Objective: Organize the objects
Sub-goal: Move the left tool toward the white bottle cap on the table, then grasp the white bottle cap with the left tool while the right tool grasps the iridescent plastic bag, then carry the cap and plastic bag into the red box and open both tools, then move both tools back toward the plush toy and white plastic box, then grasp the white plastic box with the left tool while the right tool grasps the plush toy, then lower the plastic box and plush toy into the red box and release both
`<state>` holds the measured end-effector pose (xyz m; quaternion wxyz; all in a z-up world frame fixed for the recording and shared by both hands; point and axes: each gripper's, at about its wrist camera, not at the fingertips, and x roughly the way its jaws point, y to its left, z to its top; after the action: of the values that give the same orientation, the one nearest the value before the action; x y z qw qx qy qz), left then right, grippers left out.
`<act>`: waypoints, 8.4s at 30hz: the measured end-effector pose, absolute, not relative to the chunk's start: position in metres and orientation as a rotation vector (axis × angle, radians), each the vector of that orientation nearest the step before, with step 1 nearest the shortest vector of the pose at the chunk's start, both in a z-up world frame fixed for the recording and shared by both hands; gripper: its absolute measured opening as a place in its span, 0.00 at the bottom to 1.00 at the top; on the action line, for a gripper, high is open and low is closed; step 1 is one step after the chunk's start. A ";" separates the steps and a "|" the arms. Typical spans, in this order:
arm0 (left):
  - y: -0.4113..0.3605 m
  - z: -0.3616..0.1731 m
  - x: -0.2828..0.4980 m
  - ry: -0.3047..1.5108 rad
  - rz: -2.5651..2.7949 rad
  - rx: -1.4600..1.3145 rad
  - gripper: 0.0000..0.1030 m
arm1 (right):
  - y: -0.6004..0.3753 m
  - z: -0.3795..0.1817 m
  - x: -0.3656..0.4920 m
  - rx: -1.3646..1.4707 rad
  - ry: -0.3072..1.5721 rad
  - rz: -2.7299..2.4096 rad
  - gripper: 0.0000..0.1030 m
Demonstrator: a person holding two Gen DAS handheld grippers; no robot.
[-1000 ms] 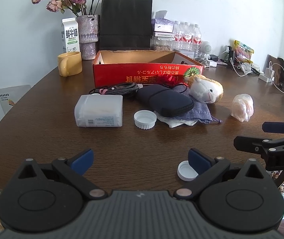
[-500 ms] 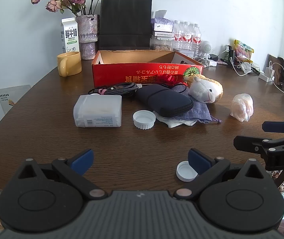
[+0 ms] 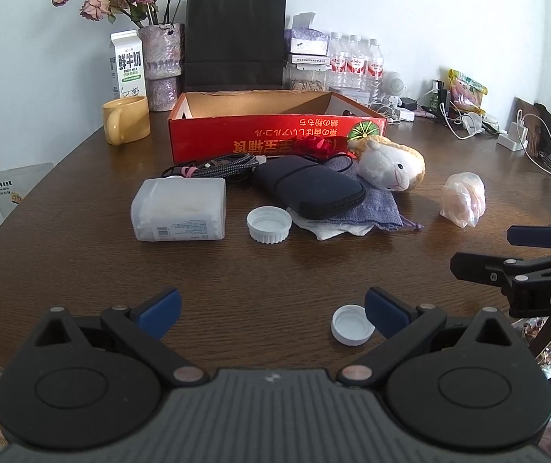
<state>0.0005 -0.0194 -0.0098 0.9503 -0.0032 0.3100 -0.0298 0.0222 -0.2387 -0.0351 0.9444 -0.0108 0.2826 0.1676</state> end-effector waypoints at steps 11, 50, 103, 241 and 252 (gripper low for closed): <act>-0.039 -0.024 0.009 0.699 -0.101 0.003 0.98 | -0.256 -0.042 0.026 -0.047 0.577 0.309 1.00; -0.070 -0.025 0.065 0.719 -0.024 0.078 0.29 | -0.293 -0.056 0.137 -0.118 0.595 0.398 0.58; 0.001 0.033 0.318 0.479 0.068 -0.062 0.29 | -0.149 -0.003 0.346 -0.114 0.528 0.454 0.56; 0.047 -0.031 0.144 0.716 0.106 -0.048 0.81 | -0.255 -0.040 0.237 0.127 0.728 0.407 0.52; 0.037 0.011 0.139 0.575 0.089 -0.036 0.81 | -0.250 -0.004 0.225 0.134 0.631 0.429 0.51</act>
<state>0.1395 0.0365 0.0109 0.9578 -0.0177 0.2834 0.0440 0.2253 -0.2496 -0.0045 0.9259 0.0655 0.3078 0.2092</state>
